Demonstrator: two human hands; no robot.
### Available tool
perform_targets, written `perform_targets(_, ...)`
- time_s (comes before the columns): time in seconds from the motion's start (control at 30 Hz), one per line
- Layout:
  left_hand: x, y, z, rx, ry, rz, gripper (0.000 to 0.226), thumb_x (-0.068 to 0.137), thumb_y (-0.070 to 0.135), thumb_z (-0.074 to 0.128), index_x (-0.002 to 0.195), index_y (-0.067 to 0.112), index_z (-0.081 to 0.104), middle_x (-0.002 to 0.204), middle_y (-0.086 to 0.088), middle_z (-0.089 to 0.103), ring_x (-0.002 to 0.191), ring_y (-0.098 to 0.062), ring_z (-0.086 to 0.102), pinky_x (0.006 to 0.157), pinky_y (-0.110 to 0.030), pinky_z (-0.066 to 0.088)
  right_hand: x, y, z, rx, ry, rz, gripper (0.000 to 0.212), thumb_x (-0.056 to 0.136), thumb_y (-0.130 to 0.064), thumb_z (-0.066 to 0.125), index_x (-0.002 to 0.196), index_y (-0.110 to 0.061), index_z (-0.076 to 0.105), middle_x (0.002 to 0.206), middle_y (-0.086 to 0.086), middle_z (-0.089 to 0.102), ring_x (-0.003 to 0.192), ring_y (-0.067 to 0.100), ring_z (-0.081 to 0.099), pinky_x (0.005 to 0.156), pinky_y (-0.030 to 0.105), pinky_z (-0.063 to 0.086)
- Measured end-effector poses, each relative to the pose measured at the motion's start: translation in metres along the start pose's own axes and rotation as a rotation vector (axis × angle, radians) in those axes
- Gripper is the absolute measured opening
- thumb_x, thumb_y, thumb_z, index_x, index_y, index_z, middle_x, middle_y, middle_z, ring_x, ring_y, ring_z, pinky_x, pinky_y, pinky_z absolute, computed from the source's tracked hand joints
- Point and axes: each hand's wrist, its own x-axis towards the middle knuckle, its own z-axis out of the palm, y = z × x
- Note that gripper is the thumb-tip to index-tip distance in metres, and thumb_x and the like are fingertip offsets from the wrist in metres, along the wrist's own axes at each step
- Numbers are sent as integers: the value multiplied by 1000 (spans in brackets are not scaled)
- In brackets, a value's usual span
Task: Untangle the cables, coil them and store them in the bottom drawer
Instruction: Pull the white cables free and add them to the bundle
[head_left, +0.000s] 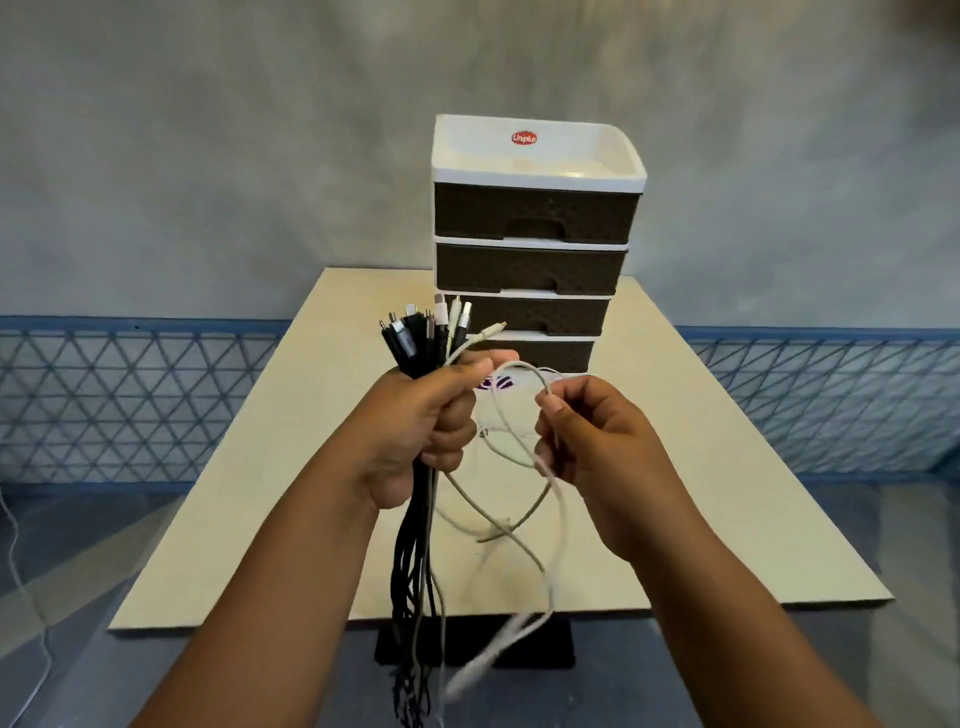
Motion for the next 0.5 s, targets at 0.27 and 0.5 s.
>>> perform_targets(0.27,-41,9,35,-49,70,107,32,99,37,48,104,15,70,46,9,21,38,-3,16,38,-17,13,-40,39,-74,-118,84,126,13,98,-10,54,97,3,59,69,10,55,50,18,42,52,29,36)
perform_targets(0.5,-61,19,60,-59,91,169,35,100,41,47,99,16,71,46,9,24,37,-4,18,36,-18,19,-62,64,-87,-762,-205,205,12,92,-18,60,83,-13,65,78,5,65,63,17,56,56,25,45)
